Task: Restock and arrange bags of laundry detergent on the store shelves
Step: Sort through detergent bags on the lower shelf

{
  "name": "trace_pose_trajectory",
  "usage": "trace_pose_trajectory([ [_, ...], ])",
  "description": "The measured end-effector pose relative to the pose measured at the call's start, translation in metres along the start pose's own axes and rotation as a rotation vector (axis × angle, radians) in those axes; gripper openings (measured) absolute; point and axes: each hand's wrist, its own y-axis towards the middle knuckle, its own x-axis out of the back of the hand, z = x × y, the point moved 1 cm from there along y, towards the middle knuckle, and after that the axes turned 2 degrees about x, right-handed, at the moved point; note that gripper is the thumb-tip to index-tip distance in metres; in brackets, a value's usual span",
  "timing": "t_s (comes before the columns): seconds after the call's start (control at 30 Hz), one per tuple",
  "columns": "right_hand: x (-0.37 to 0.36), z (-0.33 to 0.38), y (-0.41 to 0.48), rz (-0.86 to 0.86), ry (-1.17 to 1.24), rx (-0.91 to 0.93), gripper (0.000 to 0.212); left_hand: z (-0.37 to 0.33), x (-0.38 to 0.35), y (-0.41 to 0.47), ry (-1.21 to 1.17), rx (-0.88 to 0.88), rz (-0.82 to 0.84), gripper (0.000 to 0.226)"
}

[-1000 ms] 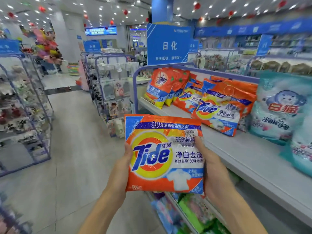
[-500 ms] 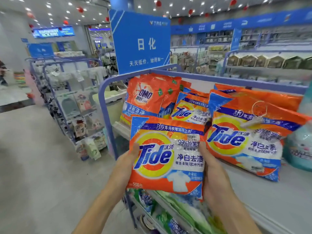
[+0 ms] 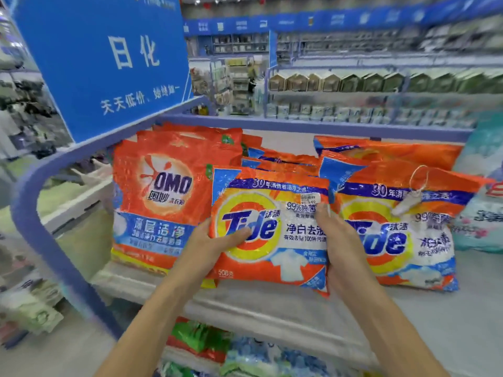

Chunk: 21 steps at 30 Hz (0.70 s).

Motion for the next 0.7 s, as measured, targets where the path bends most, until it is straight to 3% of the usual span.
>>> trace_pose_trajectory([
  [0.2,-0.016,-0.005,0.032,-0.262,-0.288,0.213,0.032,-0.007,-0.025,0.055,0.239,-0.202,0.016,0.019],
  [0.3,-0.015,-0.013,0.042,-0.305,-0.416,0.214,0.039,-0.003,-0.038,0.075,0.210,-0.260,-0.206,0.019],
  [0.4,-0.011,-0.005,0.045,-0.345,-0.306,0.110,0.025,-0.001,-0.040,0.080,0.085,-0.160,-0.377,0.029],
  [0.53,-0.012,0.002,0.044,-0.339,-0.207,0.023,0.015,-0.009,-0.044,0.076,-0.085,-0.064,-0.378,0.030],
  [0.63,-0.007,0.008,0.038,-0.285,-0.350,0.006,0.009,-0.013,-0.043,0.068,-0.059,-0.088,-0.359,0.026],
  [0.7,0.001,0.008,0.023,-0.212,-0.511,0.032,0.017,-0.006,-0.038,0.062,0.004,-0.116,-0.264,0.006],
])
